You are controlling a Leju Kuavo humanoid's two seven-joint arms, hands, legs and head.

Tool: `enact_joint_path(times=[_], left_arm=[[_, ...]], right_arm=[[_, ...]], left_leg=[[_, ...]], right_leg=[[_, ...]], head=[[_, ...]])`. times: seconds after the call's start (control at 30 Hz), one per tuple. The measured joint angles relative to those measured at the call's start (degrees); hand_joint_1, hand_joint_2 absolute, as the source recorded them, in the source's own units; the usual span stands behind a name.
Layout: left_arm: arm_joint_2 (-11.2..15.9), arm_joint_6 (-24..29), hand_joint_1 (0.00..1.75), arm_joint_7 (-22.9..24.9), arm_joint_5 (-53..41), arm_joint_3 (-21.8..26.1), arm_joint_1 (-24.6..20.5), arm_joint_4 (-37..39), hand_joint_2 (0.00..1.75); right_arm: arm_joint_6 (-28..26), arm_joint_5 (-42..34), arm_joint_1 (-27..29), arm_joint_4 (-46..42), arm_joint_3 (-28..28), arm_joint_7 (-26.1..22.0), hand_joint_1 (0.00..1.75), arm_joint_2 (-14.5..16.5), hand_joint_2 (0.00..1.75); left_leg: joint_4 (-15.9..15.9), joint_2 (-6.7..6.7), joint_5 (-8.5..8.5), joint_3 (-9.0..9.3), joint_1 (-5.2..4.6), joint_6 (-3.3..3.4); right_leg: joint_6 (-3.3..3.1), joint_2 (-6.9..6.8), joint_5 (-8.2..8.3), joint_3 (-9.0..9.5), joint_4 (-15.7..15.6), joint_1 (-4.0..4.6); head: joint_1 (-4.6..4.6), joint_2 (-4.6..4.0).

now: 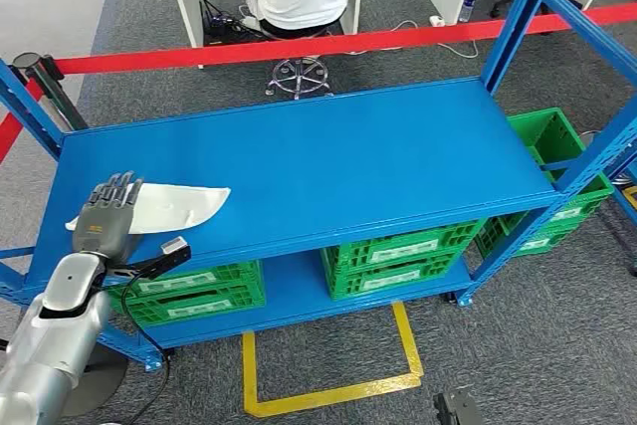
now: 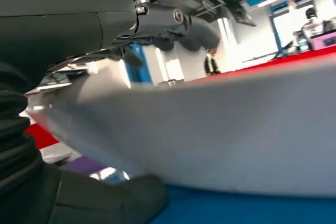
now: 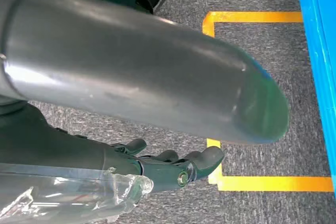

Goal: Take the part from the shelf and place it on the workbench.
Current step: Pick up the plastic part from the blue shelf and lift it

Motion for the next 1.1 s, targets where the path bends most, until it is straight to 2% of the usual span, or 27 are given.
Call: enact_joint_path(times=[0.13, 0.17, 0.27, 0.3, 0.33, 0.73, 0.87, 0.9, 1.0, 1.03, 1.1], left_arm=[[-0.2, 0.1, 0.68, 0.0, 0.0, -0.1, 0.0, 0.6, 1.75], [-0.2, 0.2, 0.78, 0.0, 0.0, -0.1, -0.1, 0.8, 1.75], [-0.3, 0.2, 1.54, 0.0, 0.0, -0.1, -0.2, 1.2, 1.75], [-0.3, 0.2, 1.7, -0.1, 0.1, -0.1, -0.2, 1.3, 1.75], [-0.4, 0.2, 1.75, -0.2, 0.1, -0.1, -0.2, 1.4, 1.75], [-1.0, -2.2, 1.73, -1.5, 3.1, -0.7, -0.5, 1.9, 1.75], [-1.2, -3.0, 1.13, -3.2, 5.0, -0.8, -0.5, 1.9, 1.75], [-1.3, -3.2, 1.19, -3.7, 5.3, -0.9, -0.4, 1.9, 1.75], [-1.3, -3.6, 1.65, -4.4, 5.6, -1.2, 0.1, 1.5, 1.75], [-1.3, -3.6, 1.72, -4.6, 5.6, -1.3, 0.3, 1.2, 1.75], [-1.4, -3.7, 1.73, -4.6, 5.6, -1.5, 0.7, 0.7, 1.75]], right_arm=[[0.0, 0.0, 0.0, 0.0, -0.1, 0.0, 0.0, 0.0, 0.0], [0.0, 0.0, 0.0, 0.0, -0.2, 0.0, 0.0, 0.0, 0.0], [0.0, 0.0, -0.1, 0.0, -0.3, 0.0, 0.0, 0.0, 0.0], [0.0, 0.0, -0.1, 0.0, -0.3, 0.0, 0.0, 0.0, 0.0], [0.0, 0.0, -0.1, 0.0, -0.3, 0.0, 0.0, 0.0, 0.0], [0.2, 0.3, -0.2, 0.0, -0.4, 0.0, 0.0, 0.0, 0.0], [0.2, 0.4, -0.1, 0.0, -0.4, 0.1, 0.0, 0.0, 0.0], [0.2, 0.4, -0.1, 0.0, -0.5, 0.1, 0.0, 0.0, 0.0], [0.2, 0.5, -0.2, 0.0, -0.7, 0.1, 0.0, 0.0, 0.0], [0.2, 0.6, -0.2, 0.0, -0.7, 0.1, 0.0, 0.0, 0.0], [0.2, 0.6, -0.2, 0.0, -0.8, 0.1, 0.0, 0.0, 0.0]], left_leg=[[0.0, 0.0, 0.0, -0.01, 0.0, 0.0], [0.0, 0.0, 0.0, -0.01, 0.0, 0.0], [0.0, 0.0, 0.0, -0.01, 0.0, 0.0], [0.0, 0.0, -0.01, -0.01, 0.0, 0.0], [0.0, 0.0, -0.01, -0.01, 0.0, 0.0], [0.0, 0.0, 0.0, 0.0, 0.0, 0.0], [0.0, 0.0, 0.0, 0.0, 0.0, 0.0], [0.0, -0.01, 0.0, 0.0, 0.0, 0.0], [0.0, -0.02, 0.0, 0.0, 0.0, 0.0], [0.0, -0.02, 0.0, 0.0, 0.0, 0.0], [0.0, -0.02, 0.0, 0.0, -0.01, 0.0]], right_leg=[[0.0, 0.01, 0.0, 0.01, 0.0, 0.0], [0.0, 0.01, 0.0, 0.01, 0.0, 0.0], [0.0, 0.0, 0.0, 0.0, 0.0, 0.0], [0.0, 0.0, 0.0, 0.0, 0.0, 0.0], [0.0, 0.0, 0.0, -0.01, 0.0, 0.0], [0.0, 0.01, 0.0, 0.03, 0.0, 0.0], [0.0, -0.02, 0.0, 0.15, 0.0, 0.0], [0.0, -0.03, 0.0, 0.17, 0.0, 0.0], [0.0, -0.05, 0.0, 0.17, 0.0, 0.0], [0.0, -0.05, 0.0, 0.18, 0.0, 0.0], [0.0, -0.05, 0.0, 0.18, 0.0, 0.0]], head=[[-0.01, 0.0], [0.0, 0.0], [-0.01, 0.0], [-0.01, 0.0], [-0.01, 0.0], [0.0, 0.0], [-0.01, 0.0], [-0.01, 0.0], [0.0, 0.0], [0.0, 0.0], [0.01, 0.0]])
